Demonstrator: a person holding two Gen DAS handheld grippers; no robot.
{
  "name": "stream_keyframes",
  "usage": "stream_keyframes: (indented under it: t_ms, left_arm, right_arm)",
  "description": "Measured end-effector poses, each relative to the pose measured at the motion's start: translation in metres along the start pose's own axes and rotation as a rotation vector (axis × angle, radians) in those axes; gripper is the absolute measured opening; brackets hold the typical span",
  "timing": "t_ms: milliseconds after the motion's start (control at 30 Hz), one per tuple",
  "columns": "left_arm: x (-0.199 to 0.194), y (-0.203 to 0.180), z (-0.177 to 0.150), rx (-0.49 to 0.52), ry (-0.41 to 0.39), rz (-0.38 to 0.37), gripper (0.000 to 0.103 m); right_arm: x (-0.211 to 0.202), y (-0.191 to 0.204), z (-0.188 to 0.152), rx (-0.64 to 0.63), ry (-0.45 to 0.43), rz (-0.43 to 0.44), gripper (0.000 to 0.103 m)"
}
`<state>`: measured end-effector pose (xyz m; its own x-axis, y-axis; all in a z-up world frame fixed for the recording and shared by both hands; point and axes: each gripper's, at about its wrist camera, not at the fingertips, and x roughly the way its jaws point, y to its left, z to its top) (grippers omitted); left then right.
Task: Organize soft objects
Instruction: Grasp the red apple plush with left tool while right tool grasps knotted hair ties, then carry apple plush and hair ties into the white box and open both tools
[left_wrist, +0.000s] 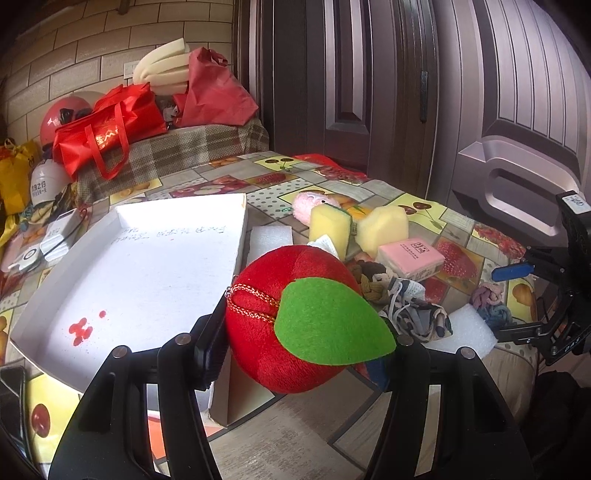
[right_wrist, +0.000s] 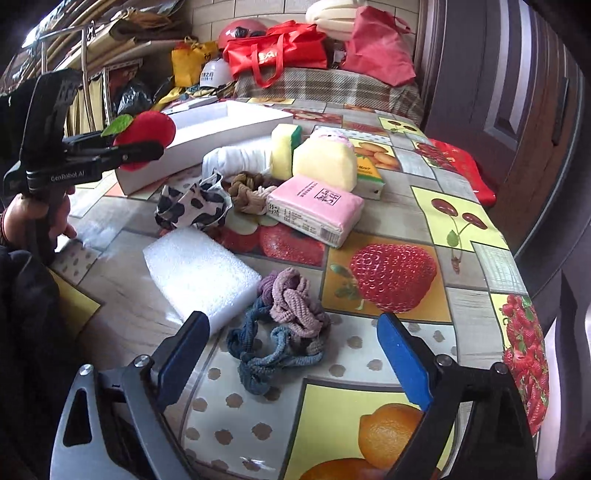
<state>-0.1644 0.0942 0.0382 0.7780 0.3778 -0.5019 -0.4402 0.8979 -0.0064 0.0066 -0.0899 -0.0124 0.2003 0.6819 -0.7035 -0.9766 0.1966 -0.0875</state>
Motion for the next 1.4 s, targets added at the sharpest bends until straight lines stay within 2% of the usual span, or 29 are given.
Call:
stream_keyframes:
  t_ms: [100, 167, 233, 300, 367, 500, 600, 667, 733, 800, 900, 1000, 1033, 1133, 1400]
  left_arm:
    - [-0.002, 0.003, -0.001, -0.014, -0.008, -0.004, 0.061]
    - [-0.005, 0.006, -0.002, -0.029, -0.017, -0.006, 0.061]
    - [-0.007, 0.010, -0.002, -0.051, -0.030, -0.003, 0.061]
    - [-0.013, 0.017, -0.002, -0.071, -0.053, 0.026, 0.061]
    - [-0.021, 0.028, -0.004, -0.101, -0.090, 0.071, 0.061]
    - [-0.038, 0.061, -0.007, -0.193, -0.163, 0.169, 0.061]
    - [-0.047, 0.081, -0.011, -0.206, -0.191, 0.277, 0.061]
    - [-0.052, 0.092, -0.014, -0.215, -0.199, 0.330, 0.062]
    - [-0.056, 0.102, -0.018, -0.218, -0.200, 0.371, 0.062]
    - [-0.060, 0.110, -0.021, -0.220, -0.201, 0.404, 0.062]
    - [-0.062, 0.117, -0.024, -0.225, -0.196, 0.431, 0.062]
    - [-0.058, 0.122, -0.025, -0.242, -0.180, 0.431, 0.062]
    - [-0.055, 0.123, -0.024, -0.243, -0.170, 0.436, 0.062]
    - [-0.052, 0.123, -0.024, -0.234, -0.187, 0.434, 0.062]
    - [-0.043, 0.135, -0.019, -0.241, -0.196, 0.452, 0.062]
  right_arm:
    - [0.017, 0.000, 0.001, -0.010, 0.042, 0.005, 0.078]
    - [0.019, -0.005, 0.002, 0.012, 0.031, 0.044, 0.062]
    - [0.018, -0.007, 0.004, 0.015, 0.024, 0.054, 0.025]
    - [0.013, -0.009, 0.004, 0.033, 0.024, 0.053, 0.022]
    - [0.003, -0.016, 0.006, 0.069, -0.017, 0.036, 0.022]
    - [-0.042, -0.018, 0.027, 0.143, -0.246, 0.055, 0.022]
    - [-0.062, 0.001, 0.046, 0.147, -0.423, 0.064, 0.022]
    - [-0.061, 0.016, 0.057, 0.156, -0.502, 0.070, 0.022]
    - [-0.050, 0.027, 0.069, 0.177, -0.542, 0.085, 0.022]
    - [-0.031, 0.036, 0.078, 0.194, -0.539, 0.096, 0.022]
    - [0.002, 0.049, 0.086, 0.226, -0.488, 0.115, 0.022]
    - [0.022, 0.065, 0.092, 0.234, -0.427, 0.150, 0.022]
    - [0.022, 0.068, 0.094, 0.240, -0.443, 0.169, 0.022]
    - [0.024, 0.089, 0.101, 0.187, -0.473, 0.157, 0.022]
    - [0.050, 0.139, 0.126, 0.052, -0.440, 0.195, 0.022]
